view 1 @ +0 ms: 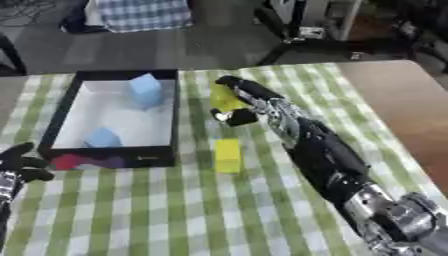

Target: Pick up objects on the table and place them in the box.

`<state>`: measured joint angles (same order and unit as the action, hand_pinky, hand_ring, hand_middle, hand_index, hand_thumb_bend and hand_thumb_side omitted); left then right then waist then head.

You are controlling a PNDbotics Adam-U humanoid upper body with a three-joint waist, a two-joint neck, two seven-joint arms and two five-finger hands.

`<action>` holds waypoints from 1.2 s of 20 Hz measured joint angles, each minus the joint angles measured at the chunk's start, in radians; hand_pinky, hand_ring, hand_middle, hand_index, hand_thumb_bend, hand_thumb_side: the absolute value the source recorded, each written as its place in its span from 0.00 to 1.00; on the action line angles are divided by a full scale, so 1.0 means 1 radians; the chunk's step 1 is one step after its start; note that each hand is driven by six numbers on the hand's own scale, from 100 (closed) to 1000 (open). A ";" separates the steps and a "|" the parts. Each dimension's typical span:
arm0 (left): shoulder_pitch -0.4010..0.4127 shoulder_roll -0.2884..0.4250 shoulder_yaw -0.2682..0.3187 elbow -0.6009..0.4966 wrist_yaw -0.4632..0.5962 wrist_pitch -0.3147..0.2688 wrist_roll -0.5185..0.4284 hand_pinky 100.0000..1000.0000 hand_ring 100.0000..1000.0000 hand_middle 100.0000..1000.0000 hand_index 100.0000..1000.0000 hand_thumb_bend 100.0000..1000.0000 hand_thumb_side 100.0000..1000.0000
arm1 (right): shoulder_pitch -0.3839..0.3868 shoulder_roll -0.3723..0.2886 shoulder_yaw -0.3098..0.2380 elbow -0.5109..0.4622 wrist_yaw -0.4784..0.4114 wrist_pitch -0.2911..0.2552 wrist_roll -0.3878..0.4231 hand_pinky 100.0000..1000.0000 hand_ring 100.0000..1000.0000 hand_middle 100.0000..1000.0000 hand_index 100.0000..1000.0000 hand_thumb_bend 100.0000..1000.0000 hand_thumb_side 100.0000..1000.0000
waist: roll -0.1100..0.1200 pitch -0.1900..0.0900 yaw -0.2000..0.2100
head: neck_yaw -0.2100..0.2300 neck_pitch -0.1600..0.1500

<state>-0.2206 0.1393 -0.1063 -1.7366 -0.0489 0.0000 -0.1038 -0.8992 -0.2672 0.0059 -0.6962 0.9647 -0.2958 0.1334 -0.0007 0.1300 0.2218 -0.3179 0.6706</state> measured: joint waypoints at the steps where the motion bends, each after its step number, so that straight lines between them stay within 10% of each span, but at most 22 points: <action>1: 0.000 0.000 0.000 0.000 0.000 0.000 0.000 0.77 0.52 0.54 0.82 0.00 0.75 | -0.003 0.000 0.000 0.000 0.006 0.000 0.003 0.99 0.98 0.89 1.00 0.03 0.32 | 0.000 0.000 0.000 | -0.001 -0.001; 6: 0.000 0.000 0.000 -0.002 0.000 0.000 0.000 0.77 0.52 0.54 0.82 0.00 0.75 | -0.007 0.001 -0.006 -0.008 0.028 0.007 -0.014 0.89 0.78 0.60 0.95 0.00 0.01 | 0.000 0.000 0.001 | -0.002 -0.006; 11: 0.000 0.000 0.000 -0.002 0.000 0.000 0.000 0.77 0.52 0.54 0.82 0.00 0.75 | 0.003 0.008 -0.006 -0.026 0.048 0.017 -0.090 0.83 0.65 0.42 0.90 0.00 0.00 | 0.000 0.000 0.000 | -0.006 -0.006; 24: 0.011 0.000 0.000 -0.002 0.000 0.000 0.000 0.77 0.52 0.54 0.82 0.00 0.75 | -0.027 0.008 0.063 -0.158 -0.083 -0.063 -0.108 0.83 0.63 0.38 0.88 0.00 0.00 | 0.000 -0.001 -0.016 | 0.003 0.004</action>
<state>-0.2101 0.1393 -0.1064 -1.7382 -0.0488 -0.0005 -0.1042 -0.9265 -0.2591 0.0692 -0.8544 0.8817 -0.3587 0.0254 -0.0010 0.1294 0.2063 -0.3151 0.6745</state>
